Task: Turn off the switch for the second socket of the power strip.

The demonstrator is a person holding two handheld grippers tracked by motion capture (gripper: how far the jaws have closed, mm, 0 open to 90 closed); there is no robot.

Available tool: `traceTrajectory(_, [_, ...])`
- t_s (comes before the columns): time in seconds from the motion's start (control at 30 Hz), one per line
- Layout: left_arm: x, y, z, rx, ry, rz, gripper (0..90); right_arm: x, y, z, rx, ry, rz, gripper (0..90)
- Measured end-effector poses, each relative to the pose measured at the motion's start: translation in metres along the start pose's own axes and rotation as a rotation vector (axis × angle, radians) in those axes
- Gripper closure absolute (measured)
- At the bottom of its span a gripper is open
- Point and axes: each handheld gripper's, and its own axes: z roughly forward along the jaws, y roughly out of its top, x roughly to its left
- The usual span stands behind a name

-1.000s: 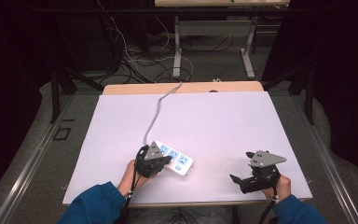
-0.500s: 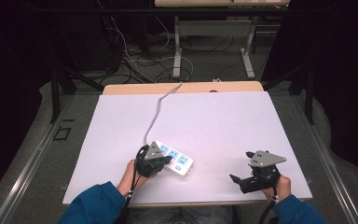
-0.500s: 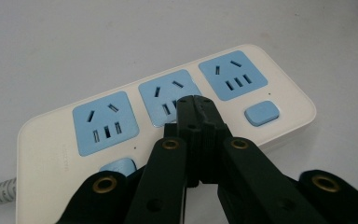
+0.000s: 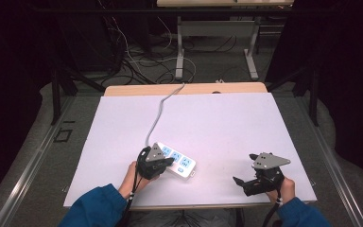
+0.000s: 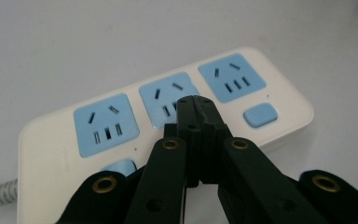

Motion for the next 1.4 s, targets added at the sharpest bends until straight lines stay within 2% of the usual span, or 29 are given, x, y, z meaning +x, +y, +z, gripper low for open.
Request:
traceTrajectory(0.2, [0.001,0.000,0.000,-0.002,0.016,-0.012,89.7,0.001,0.000,0.000,-0.014,-0.008,0.012,2.8])
traceTrajectory(0.23, [0.001,0.000,-0.001,0.006,0.004,-0.020,83.4,0.001,0.000,0.001,-0.015,-0.006,0.010,2.8])
traceTrajectory(0.27, [0.002,0.001,-0.002,0.007,0.015,-0.012,80.8,0.001,0.000,0.000,-0.014,-0.009,0.003,2.7])
traceTrajectory(0.43, [0.004,0.005,-0.008,-0.010,0.026,-0.021,68.4,0.001,0.000,0.000,-0.016,-0.008,0.004,2.8])
traceTrajectory(0.6, [0.008,0.008,-0.016,-0.025,0.049,-0.051,57.4,0.001,0.000,0.000,-0.016,-0.009,0.003,2.8])
traceTrajectory(0.7, [0.010,0.009,-0.020,-0.036,0.067,-0.052,47.3,0.001,0.000,0.000,-0.016,-0.010,0.004,2.8])
traceTrajectory(0.87, [0.010,0.010,-0.025,-0.027,0.073,-0.058,32.6,0.001,0.000,-0.001,-0.016,-0.006,0.003,2.8])
traceTrajectory(1.1, [0.014,0.007,-0.034,-0.017,0.093,-0.064,18.0,0.001,0.000,-0.001,-0.016,-0.005,0.006,2.8])
traceTrajectory(1.4, [0.021,0.000,-0.049,0.000,0.138,-0.067,5.7,0.000,0.000,0.000,-0.016,0.001,0.007,2.6])
